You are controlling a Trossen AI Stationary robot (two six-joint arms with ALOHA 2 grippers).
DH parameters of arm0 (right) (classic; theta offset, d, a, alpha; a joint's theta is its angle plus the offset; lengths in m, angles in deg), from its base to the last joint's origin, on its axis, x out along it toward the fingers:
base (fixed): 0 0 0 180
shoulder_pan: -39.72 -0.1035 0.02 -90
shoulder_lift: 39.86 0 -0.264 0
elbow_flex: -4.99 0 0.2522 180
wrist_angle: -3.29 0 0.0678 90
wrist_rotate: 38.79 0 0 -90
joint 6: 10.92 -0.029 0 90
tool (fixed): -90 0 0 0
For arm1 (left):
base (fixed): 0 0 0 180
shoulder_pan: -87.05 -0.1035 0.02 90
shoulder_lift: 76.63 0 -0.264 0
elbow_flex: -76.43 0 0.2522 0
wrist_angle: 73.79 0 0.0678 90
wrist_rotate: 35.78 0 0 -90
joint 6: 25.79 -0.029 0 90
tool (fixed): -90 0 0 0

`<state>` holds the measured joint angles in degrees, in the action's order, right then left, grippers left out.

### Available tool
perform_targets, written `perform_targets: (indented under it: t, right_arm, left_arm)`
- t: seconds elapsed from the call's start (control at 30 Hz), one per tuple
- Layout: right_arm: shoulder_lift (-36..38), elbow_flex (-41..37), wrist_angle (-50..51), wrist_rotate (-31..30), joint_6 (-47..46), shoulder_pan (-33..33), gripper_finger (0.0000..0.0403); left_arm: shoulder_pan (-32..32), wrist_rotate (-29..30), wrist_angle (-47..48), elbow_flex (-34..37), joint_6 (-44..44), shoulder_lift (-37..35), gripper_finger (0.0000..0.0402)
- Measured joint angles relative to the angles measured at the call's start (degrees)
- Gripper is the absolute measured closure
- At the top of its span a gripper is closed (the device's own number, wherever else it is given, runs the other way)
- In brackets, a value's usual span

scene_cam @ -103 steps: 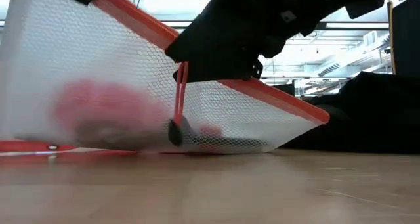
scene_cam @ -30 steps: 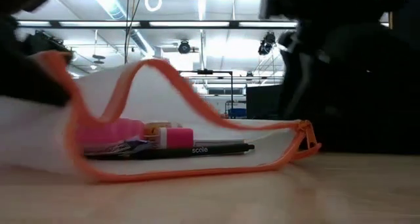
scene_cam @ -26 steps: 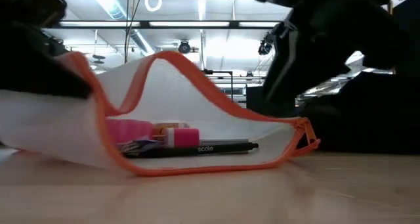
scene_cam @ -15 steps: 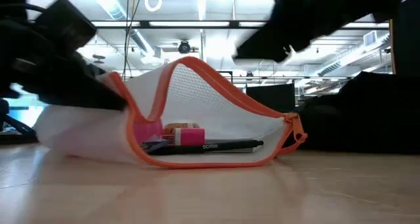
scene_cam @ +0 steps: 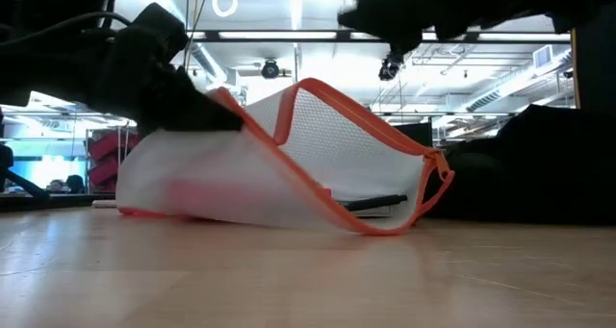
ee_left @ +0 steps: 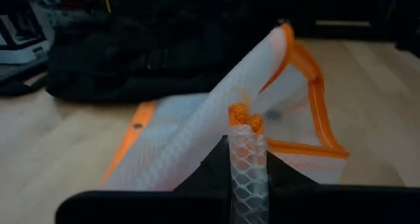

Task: Unpack backpack
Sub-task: Remove the pen from the zip bag

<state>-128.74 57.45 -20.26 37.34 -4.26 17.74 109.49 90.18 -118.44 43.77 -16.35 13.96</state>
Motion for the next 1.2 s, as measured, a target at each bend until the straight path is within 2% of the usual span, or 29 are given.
perform_targets:
  t: [0.17, 0.37, 0.63, 0.87, 0.97, 1.1, 1.2]
  right_arm:
    - [-0.04, 0.02, 5.58, -2.7, -1.01, 0.78, 0.0262]
    - [-2.41, 1.3, 6.64, -4.0, -2.26, 1.38, 0.027]
    - [-15.98, 14.79, 17.04, -5.77, 1.7, 1.45, 0.0274]
    - [-18.14, 23.06, 35.63, -13.89, -1.19, 3.93, 0.0296]
    - [-18.12, 23.5, 39.7, -13.32, -3.16, 5.87, 0.0303]
    - [-18.24, 23.5, 41.0, -5.41, -4.09, 8.88, 0.03]
    - [-18.45, 23.5, 41.17, -4.02, -2.51, 10.38, 0.0287]
  left_arm:
    - [-0.78, -0.11, -1.67, -0.02, -0.27, 0.02, 0.0401]
    - [-1.53, -0.11, -1.81, -0.04, -0.25, 0.04, 0.0401]
    - [-1.91, -0.76, -1.19, -0.11, -0.25, 0.07, 0.0401]
    - [-1.89, -3.34, 0.92, -0.11, 0.27, 0.07, 0.0401]
    - [-1.89, -3.56, 1.05, -0.13, 0.37, 0.07, 0.0401]
    - [-1.89, -3.8, 1.12, -0.13, 0.45, 0.07, 0.0401]
    - [-1.89, -4.63, 1.1, -0.13, 0.47, 0.07, 0.0401]
